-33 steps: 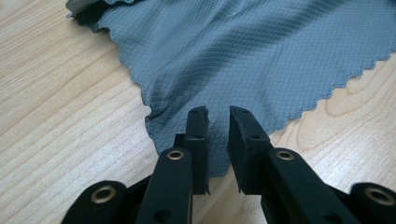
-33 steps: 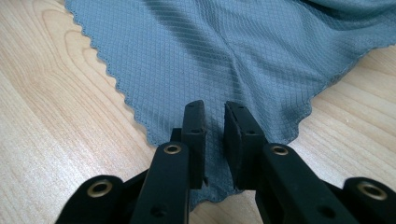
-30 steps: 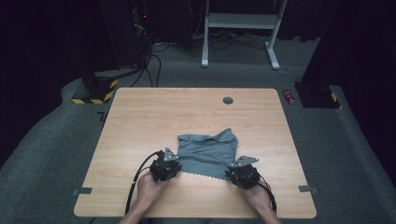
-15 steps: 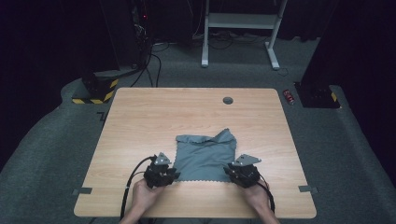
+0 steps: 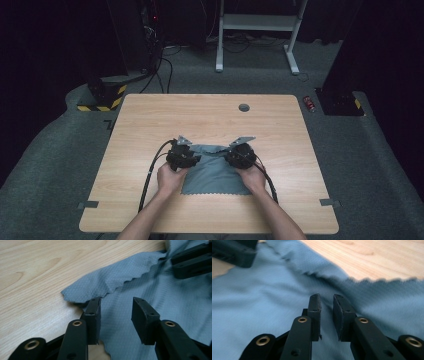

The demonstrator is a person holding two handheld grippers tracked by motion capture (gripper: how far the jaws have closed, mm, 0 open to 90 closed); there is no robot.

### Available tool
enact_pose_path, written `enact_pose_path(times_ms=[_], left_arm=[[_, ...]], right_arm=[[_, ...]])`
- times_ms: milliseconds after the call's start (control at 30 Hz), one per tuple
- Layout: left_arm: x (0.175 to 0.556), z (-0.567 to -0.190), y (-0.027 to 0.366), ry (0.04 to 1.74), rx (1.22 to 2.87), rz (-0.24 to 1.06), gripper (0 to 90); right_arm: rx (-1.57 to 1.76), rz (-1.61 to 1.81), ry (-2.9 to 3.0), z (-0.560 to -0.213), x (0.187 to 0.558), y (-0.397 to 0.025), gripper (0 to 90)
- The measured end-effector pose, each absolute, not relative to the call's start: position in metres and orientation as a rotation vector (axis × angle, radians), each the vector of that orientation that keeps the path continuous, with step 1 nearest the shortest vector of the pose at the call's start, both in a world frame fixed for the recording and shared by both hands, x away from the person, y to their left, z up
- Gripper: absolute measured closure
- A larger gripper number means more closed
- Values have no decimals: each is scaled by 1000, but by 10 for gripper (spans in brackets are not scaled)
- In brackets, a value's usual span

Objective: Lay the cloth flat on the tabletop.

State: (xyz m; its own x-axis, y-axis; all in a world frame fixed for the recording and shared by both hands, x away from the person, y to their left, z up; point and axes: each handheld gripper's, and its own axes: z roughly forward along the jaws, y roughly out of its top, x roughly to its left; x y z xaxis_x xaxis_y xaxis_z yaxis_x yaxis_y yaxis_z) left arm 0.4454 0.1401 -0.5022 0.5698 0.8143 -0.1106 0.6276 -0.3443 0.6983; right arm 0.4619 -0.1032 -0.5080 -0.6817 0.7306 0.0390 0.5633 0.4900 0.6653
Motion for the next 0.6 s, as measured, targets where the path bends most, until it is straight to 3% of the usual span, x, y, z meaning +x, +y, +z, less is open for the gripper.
enact_pose_path(times_ms=[267,600], left_arm=[[456,-511,136,1170,2069,371,563],[461,-517,141,1219,2077,476,525]], right_arm=[[1259,922,2277,-502,493,-115,747],[1282,905,2226,-505,466,-151,695]])
